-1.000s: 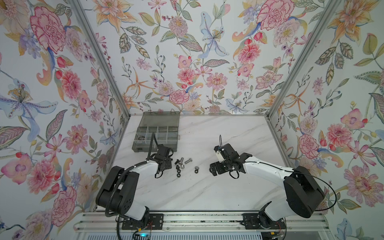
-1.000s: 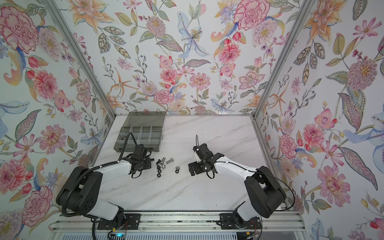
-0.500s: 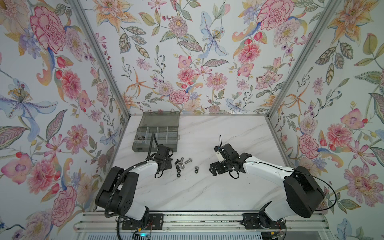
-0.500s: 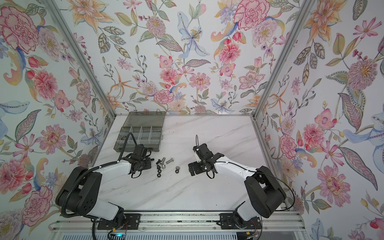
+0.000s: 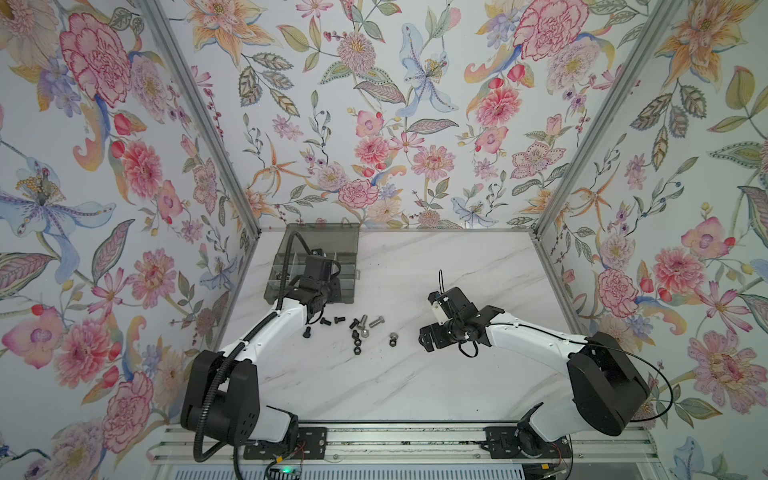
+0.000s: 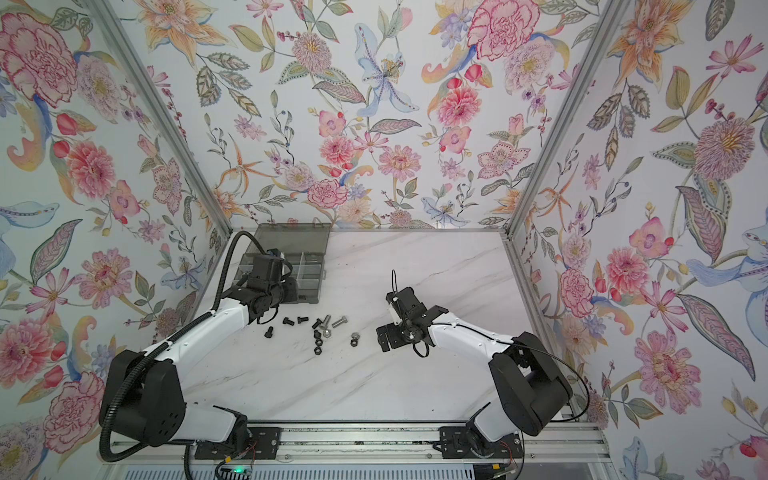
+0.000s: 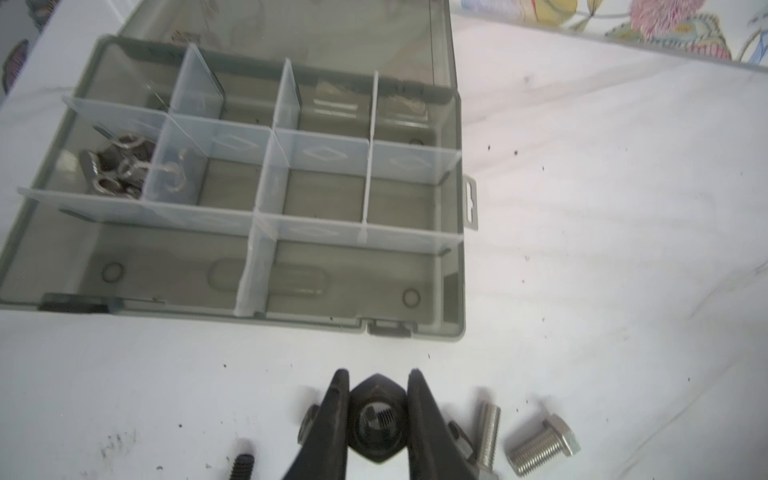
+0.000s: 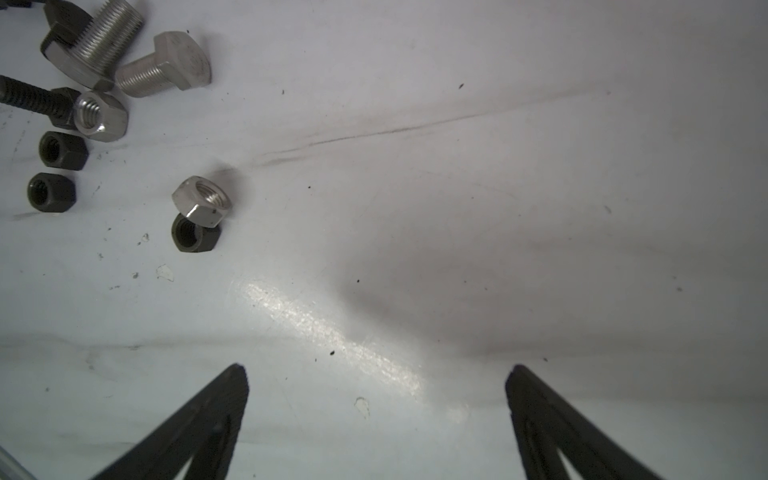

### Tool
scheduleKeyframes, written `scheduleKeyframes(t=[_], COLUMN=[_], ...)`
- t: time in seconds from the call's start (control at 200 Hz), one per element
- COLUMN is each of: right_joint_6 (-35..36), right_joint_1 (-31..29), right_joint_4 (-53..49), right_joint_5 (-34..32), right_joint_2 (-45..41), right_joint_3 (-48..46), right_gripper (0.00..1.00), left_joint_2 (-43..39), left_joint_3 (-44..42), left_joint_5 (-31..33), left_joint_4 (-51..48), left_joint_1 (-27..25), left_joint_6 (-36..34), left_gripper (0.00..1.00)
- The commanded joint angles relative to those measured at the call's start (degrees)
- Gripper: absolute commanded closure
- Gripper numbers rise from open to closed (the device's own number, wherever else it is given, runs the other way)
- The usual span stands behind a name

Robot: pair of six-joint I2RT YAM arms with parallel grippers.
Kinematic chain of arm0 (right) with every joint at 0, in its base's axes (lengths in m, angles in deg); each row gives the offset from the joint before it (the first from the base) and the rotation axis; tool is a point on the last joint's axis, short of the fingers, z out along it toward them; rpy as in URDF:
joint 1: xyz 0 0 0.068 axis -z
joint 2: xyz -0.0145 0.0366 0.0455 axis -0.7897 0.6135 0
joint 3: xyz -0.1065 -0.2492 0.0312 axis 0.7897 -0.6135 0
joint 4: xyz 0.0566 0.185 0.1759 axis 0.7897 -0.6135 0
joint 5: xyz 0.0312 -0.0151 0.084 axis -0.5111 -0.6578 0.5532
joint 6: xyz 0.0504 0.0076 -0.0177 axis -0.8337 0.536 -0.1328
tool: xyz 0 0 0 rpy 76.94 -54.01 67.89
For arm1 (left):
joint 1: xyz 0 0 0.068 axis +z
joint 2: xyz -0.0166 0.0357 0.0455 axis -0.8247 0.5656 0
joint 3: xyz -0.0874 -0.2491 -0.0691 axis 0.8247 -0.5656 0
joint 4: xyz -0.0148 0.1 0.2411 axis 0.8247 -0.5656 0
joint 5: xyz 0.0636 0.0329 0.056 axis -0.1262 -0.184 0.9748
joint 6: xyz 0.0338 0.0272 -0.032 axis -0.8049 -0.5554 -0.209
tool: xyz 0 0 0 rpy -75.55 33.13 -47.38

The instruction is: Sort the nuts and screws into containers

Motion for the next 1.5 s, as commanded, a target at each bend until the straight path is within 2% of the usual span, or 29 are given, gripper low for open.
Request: scheduleKeyframes(t=[0.0,0.115,0.285,0.54,0.756,0.776,0.901,0.966,1.081,1.166,1.286,1.496], right_joint_6=[-0.45,-0.46,-0.44,0.00,0.12,0.07,0.24,0.34,0.24,0.16,-0.02,-0.22], right_joint_1=[-0.07,-0.11,0.02,0.21,0.60,0.63,0.68,0.67,0.82,0.83,0.83,1.00], right_joint_4=[-0.82,-0.79,-0.79,-0.95,-0.96,-0.92,-1.05,-1.06,-1.00,-1.07,-1.06,-1.05], right_joint_5=[-1.13,-1.12,-1.08,-1.01,-0.62,-0.66,-0.60,-0.52,-0.51,-0.51,-0.75,-1.28], right_joint_2=[-1.33,-1.54,-1.10,-0.76,-0.40,-0.39,-0.49,-0.61,-1.03,-1.29,-2.21,-3.61], right_joint_3=[-0.11,-0.30,0.21,0.63,0.86,0.87,0.87,0.80,0.62,0.27,-0.35,-1.29], right_gripper=[0.01,0.01,0.01,0.01,0.01,0.01,0.01,0.01,0.01,0.01,0.01,0.01], left_joint_2=[3.97,9.29,16.59,24.94,27.25,27.39,26.90,26.34,25.22,24.59,22.46,9.59], left_joint_3=[5.11,9.65,14.04,19.00,19.08,18.95,17.95,17.45,16.88,16.86,16.23,4.98], left_joint_5=[-1.07,-0.97,-5.64,-6.64,-7.86,-7.98,-7.69,-7.33,-7.17,-6.81,-8.32,-10.24], left_joint_4=[-2.04,-0.14,4.62,6.01,6.52,6.53,6.76,6.80,6.89,6.62,5.55,7.12], left_joint_1=[4.88,9.39,15.06,18.11,18.67,18.74,18.67,18.63,18.63,18.62,18.53,14.93], left_joint_6=[-3.74,-5.55,-6.66,-8.88,-9.06,-9.02,-8.80,-8.76,-8.84,-8.87,-9.04,-6.82], left_gripper=[1.00,1.00,1.00,1.00,1.00,0.97,0.81,0.70,0.62,0.57,0.56,0.53])
